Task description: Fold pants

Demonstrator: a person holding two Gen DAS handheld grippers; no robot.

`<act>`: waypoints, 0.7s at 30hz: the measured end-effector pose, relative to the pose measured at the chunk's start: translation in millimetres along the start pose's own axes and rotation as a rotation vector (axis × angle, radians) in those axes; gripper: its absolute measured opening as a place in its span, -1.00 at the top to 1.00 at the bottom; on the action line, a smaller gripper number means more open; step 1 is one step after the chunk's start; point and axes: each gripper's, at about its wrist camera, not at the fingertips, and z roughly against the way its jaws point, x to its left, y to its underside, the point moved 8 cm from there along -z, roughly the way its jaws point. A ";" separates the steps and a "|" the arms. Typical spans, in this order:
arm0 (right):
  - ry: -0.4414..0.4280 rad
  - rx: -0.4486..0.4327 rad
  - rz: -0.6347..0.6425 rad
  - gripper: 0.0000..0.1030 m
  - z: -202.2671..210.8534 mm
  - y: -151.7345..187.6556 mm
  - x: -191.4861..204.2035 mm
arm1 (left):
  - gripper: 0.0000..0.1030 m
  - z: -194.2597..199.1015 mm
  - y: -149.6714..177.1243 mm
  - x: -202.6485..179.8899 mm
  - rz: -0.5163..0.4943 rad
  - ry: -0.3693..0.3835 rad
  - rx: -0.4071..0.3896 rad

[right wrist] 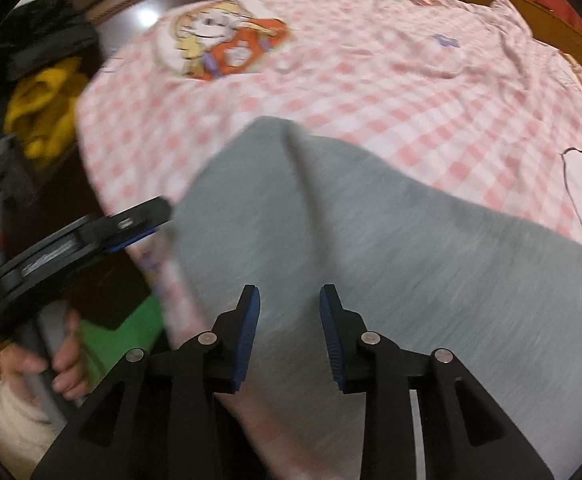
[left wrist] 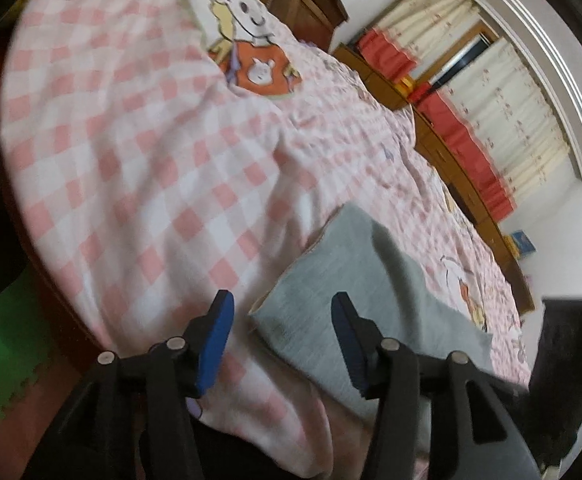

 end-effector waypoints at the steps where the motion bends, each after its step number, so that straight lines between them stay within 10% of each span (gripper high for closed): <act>1: 0.014 0.020 -0.016 0.38 -8.5 -0.4 -4.7 | -0.04 -5.5 1.4 -0.6 -0.010 0.004 0.012; 12: 0.019 0.009 -0.057 0.38 -23.5 6.5 -9.8 | 0.13 -13.6 16.4 -24.1 -0.021 0.089 0.052; 21: -0.078 0.087 -0.114 0.38 -14.0 24.0 11.1 | -0.03 -24.9 15.6 -2.5 -0.041 -0.076 0.024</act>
